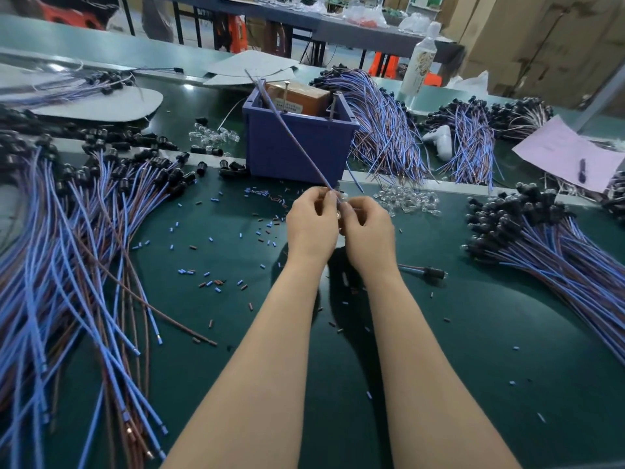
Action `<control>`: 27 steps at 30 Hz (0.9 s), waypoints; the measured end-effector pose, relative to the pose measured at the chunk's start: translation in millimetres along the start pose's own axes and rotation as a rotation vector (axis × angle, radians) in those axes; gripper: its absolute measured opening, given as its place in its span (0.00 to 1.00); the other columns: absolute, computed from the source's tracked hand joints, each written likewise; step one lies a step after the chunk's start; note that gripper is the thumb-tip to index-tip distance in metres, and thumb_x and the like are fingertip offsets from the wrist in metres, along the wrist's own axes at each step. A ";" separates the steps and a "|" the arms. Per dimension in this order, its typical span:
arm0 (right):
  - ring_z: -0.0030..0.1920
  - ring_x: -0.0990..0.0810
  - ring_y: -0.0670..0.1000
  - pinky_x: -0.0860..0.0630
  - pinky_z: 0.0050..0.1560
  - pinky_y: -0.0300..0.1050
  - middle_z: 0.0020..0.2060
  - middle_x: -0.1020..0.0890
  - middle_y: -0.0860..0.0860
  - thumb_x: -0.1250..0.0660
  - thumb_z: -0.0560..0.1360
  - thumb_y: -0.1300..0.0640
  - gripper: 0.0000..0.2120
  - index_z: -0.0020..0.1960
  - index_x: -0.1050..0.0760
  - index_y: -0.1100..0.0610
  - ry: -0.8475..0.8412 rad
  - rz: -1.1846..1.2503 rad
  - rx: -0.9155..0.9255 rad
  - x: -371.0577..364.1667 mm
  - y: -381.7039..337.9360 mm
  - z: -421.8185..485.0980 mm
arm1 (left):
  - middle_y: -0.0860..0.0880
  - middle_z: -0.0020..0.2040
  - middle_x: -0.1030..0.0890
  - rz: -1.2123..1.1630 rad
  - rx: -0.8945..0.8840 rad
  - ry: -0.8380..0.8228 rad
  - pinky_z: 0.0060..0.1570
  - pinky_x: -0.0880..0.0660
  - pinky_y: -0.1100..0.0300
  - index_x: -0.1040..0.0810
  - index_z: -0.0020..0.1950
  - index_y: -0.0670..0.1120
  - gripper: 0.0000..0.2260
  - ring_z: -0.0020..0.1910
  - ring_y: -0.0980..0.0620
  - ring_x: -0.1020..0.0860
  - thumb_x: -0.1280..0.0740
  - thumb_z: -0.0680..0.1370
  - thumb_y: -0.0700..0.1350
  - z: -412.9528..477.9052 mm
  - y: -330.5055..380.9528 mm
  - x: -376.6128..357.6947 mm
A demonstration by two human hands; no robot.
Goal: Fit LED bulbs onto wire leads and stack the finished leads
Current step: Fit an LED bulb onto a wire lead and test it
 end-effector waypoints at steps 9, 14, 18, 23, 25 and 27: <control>0.40 0.25 0.51 0.27 0.48 0.52 0.37 0.25 0.48 0.46 0.80 0.61 0.04 0.49 0.33 0.56 0.322 0.173 -0.127 5.1 4.3 5.1 | 0.51 0.33 0.21 -0.117 0.090 0.091 0.36 0.26 0.66 0.30 0.41 0.46 0.09 0.31 0.57 0.21 0.43 0.81 0.40 0.1 -6.3 0.0; 0.42 0.27 0.48 0.36 0.43 0.37 0.44 0.23 0.49 0.46 0.82 0.59 0.13 0.60 0.26 0.60 0.280 0.022 0.004 0.7 -0.5 0.2 | 0.53 0.31 0.22 -0.023 0.053 0.061 0.31 0.31 0.76 0.28 0.46 0.42 0.06 0.25 0.65 0.25 0.42 0.81 0.40 -1.6 -5.6 -1.0; 0.44 0.23 0.55 0.33 0.45 0.43 0.45 0.17 0.56 0.43 0.79 0.60 0.12 0.55 0.22 0.59 0.180 -0.109 0.062 -2.2 -2.2 -4.1 | 0.48 0.37 0.19 0.091 0.046 0.036 0.40 0.29 0.64 0.26 0.43 0.44 0.07 0.38 0.52 0.21 0.40 0.79 0.42 -2.1 -5.2 0.2; 0.44 0.22 0.56 0.30 0.47 0.46 0.41 0.17 0.56 0.39 0.76 0.60 0.09 0.49 0.20 0.58 0.172 -0.139 0.064 -1.0 -5.1 -5.8 | 0.55 0.33 0.24 0.174 0.016 0.032 0.35 0.36 0.65 0.24 0.41 0.46 0.06 0.37 0.52 0.26 0.38 0.77 0.43 -4.3 -3.4 0.7; 0.43 0.23 0.55 0.29 0.47 0.46 0.40 0.17 0.56 0.39 0.75 0.60 0.09 0.48 0.20 0.58 0.178 -0.138 0.061 -0.4 -5.9 -6.1 | 0.55 0.32 0.24 0.182 0.012 0.025 0.38 0.33 0.63 0.24 0.40 0.46 0.06 0.37 0.51 0.26 0.37 0.77 0.43 -4.8 -2.3 1.1; 0.41 0.24 0.54 0.30 0.45 0.46 0.37 0.19 0.54 0.39 0.75 0.60 0.09 0.46 0.20 0.58 0.176 -0.134 0.059 0.5 -6.6 -6.2 | 0.54 0.32 0.24 0.180 0.006 0.017 0.38 0.31 0.61 0.24 0.39 0.46 0.06 0.37 0.51 0.25 0.36 0.76 0.43 -5.5 -1.5 1.7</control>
Point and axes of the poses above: each hand's wrist, its own z-axis towards the middle knuckle, its own x-axis out of the back of the hand, y = z × x, the point moved 1 cm from there along z, towards the middle knuckle
